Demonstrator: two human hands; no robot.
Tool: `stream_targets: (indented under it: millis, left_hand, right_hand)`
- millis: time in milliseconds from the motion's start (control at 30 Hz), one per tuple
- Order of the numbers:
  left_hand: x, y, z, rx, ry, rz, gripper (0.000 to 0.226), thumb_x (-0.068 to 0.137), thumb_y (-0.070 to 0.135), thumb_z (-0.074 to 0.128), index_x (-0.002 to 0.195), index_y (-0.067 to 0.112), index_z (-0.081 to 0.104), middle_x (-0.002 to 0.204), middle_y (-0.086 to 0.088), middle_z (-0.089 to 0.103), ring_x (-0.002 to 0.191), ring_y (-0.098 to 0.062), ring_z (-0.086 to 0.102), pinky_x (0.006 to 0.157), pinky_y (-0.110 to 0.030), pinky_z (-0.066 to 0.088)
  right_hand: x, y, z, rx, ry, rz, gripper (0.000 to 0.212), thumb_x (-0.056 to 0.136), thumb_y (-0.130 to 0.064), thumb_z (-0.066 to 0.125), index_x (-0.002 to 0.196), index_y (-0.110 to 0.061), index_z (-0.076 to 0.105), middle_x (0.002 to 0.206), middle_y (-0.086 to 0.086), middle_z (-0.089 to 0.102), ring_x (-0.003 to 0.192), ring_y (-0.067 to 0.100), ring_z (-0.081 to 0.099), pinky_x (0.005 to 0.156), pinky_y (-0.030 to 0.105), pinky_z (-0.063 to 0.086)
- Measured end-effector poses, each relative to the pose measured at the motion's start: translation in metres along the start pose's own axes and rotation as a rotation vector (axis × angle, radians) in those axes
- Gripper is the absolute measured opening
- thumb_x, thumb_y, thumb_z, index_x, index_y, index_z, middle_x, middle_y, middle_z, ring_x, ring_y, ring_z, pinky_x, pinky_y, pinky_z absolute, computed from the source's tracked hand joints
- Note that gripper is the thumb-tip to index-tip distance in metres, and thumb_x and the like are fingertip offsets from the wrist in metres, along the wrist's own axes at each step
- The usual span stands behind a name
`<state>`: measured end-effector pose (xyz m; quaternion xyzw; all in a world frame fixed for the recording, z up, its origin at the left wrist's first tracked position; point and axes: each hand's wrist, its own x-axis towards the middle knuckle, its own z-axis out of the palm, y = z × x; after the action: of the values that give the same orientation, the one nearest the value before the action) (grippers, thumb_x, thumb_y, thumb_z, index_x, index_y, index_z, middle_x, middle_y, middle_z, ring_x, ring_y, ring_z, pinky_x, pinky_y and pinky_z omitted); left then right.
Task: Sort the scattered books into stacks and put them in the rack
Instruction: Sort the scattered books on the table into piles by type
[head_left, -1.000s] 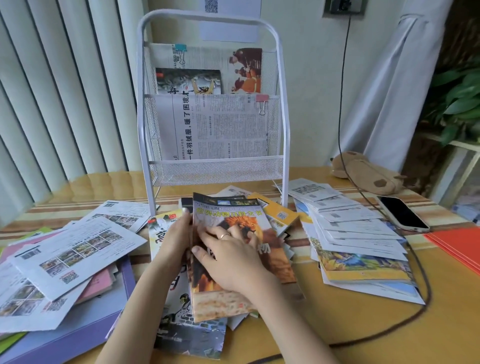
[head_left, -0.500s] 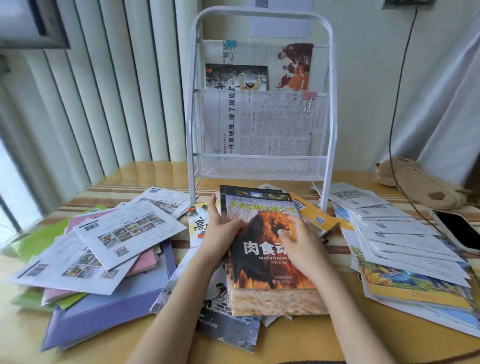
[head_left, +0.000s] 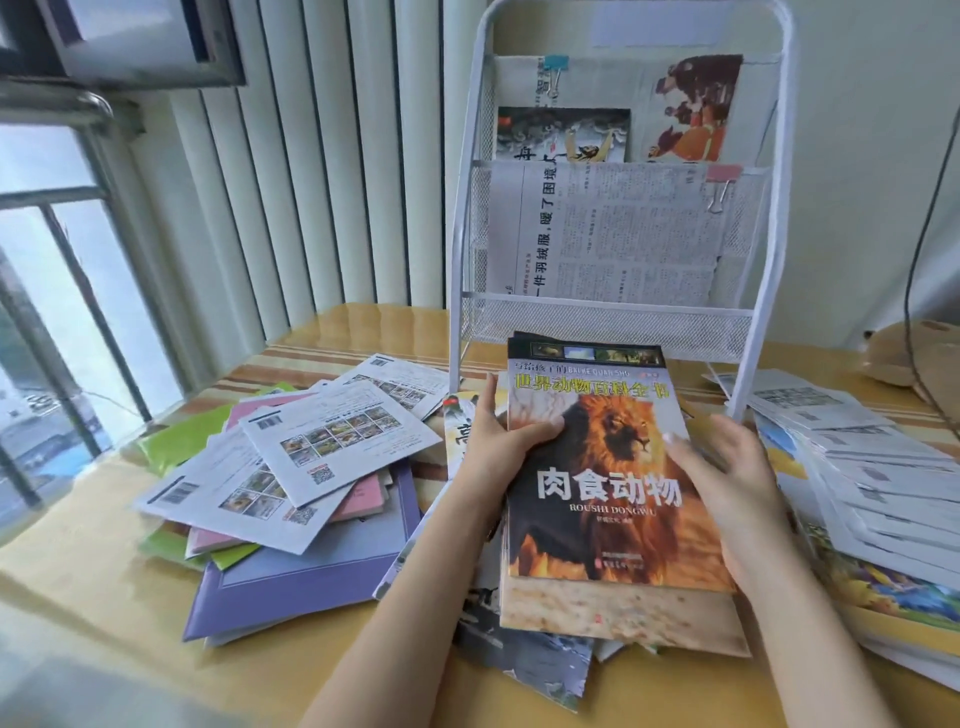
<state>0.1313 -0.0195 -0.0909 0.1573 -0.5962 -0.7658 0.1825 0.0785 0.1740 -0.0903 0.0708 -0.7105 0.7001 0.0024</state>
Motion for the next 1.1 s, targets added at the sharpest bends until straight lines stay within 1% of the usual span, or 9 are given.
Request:
stream_targets:
  millis: [67,133,233,400,500,600,767,1000,1100]
  left_hand:
    - [0.002,0.0,0.001,-0.045,-0.018,-0.015,0.087,0.07,0.0,0.077,0.144,0.019,0.036,0.12,-0.012,0.065,0.088,-0.018,0.07,0.069,-0.024,0.057]
    - [0.004,0.003,-0.001,-0.04,-0.026,-0.033,0.056,0.077,0.0,0.07,0.128,0.013,0.051,0.101,-0.009,0.07,0.074,-0.016,0.07,0.059,-0.023,0.055]
    - [0.001,0.005,-0.001,0.042,-0.094,-0.067,0.014,0.085,0.013,0.063,0.099,0.012,0.063,0.088,-0.011,0.068,0.071,-0.025,0.065,0.062,-0.03,0.053]
    - [-0.013,-0.001,0.015,0.303,-0.112,-0.055,0.034,0.082,0.018,0.072,0.111,0.016,0.054,0.099,-0.006,0.07,0.077,-0.018,0.07,0.056,-0.023,0.055]
    - [-0.012,0.001,0.017,0.303,-0.082,-0.042,0.035,0.081,0.013,0.074,0.109,0.016,0.053,0.095,-0.008,0.069,0.071,-0.019,0.069,0.052,-0.024,0.053]
    - [-0.01,-0.001,0.018,0.336,-0.047,-0.049,0.036,0.078,0.012,0.076,0.107,0.014,0.054,0.095,-0.01,0.068,0.071,-0.022,0.068,0.055,-0.028,0.052]
    - [-0.009,-0.002,0.02,0.364,-0.036,-0.045,0.039,0.079,0.016,0.076,0.11,0.012,0.054,0.092,-0.01,0.068,0.071,-0.025,0.069,0.055,-0.031,0.052]
    - [-0.003,-0.008,0.019,0.376,-0.037,-0.007,0.033,0.078,0.015,0.076,0.106,0.014,0.058,0.091,-0.011,0.071,0.071,-0.026,0.071,0.059,-0.034,0.054]
    - [0.001,-0.012,0.017,0.414,-0.031,0.033,0.031,0.077,0.015,0.077,0.104,0.014,0.062,0.092,-0.01,0.073,0.075,-0.025,0.071,0.07,-0.04,0.056]
  right_hand:
    - [-0.004,-0.003,-0.004,0.01,-0.07,0.088,0.069,0.068,-0.04,0.074,0.129,-0.02,0.05,0.125,-0.003,0.059,0.106,0.009,0.057,0.079,0.022,0.044]
    - [-0.011,-0.008,-0.004,0.013,-0.196,0.173,0.036,0.076,-0.034,0.07,0.108,-0.021,0.059,0.1,-0.01,0.063,0.086,0.001,0.056,0.07,0.016,0.039]
    - [-0.017,-0.013,-0.001,0.034,-0.245,0.186,0.023,0.086,-0.018,0.065,0.085,-0.028,0.045,0.076,-0.016,0.049,0.068,-0.007,0.043,0.07,0.017,0.038]
    - [-0.019,0.001,-0.01,-0.184,-0.045,0.084,0.011,0.084,-0.024,0.069,0.089,-0.017,0.062,0.087,-0.005,0.066,0.087,0.016,0.062,0.061,0.024,0.043]
    - [-0.015,-0.001,-0.036,-0.506,0.184,-0.125,0.013,0.087,-0.029,0.062,0.094,-0.022,0.07,0.094,-0.004,0.071,0.086,0.013,0.064,0.073,0.032,0.053]
    - [0.009,-0.002,-0.083,-0.848,0.394,-0.218,0.041,0.087,-0.037,0.058,0.125,-0.022,0.057,0.128,0.002,0.058,0.118,0.024,0.051,0.09,0.038,0.045]
    - [0.066,-0.001,-0.133,-1.173,0.248,-0.072,0.077,0.089,-0.056,0.046,0.149,-0.022,0.014,0.159,-0.003,0.007,0.146,0.021,0.001,0.113,0.056,0.008]
    - [0.12,0.0,-0.114,-1.449,-0.064,-0.003,0.082,0.086,-0.069,0.034,0.151,-0.027,0.006,0.159,-0.007,-0.006,0.145,0.018,-0.011,0.11,0.063,0.0]
    - [0.123,0.016,-0.106,-1.48,-0.119,0.115,0.072,0.091,-0.062,0.03,0.15,-0.03,0.005,0.159,-0.007,-0.002,0.146,0.021,0.0,0.11,0.064,0.002]
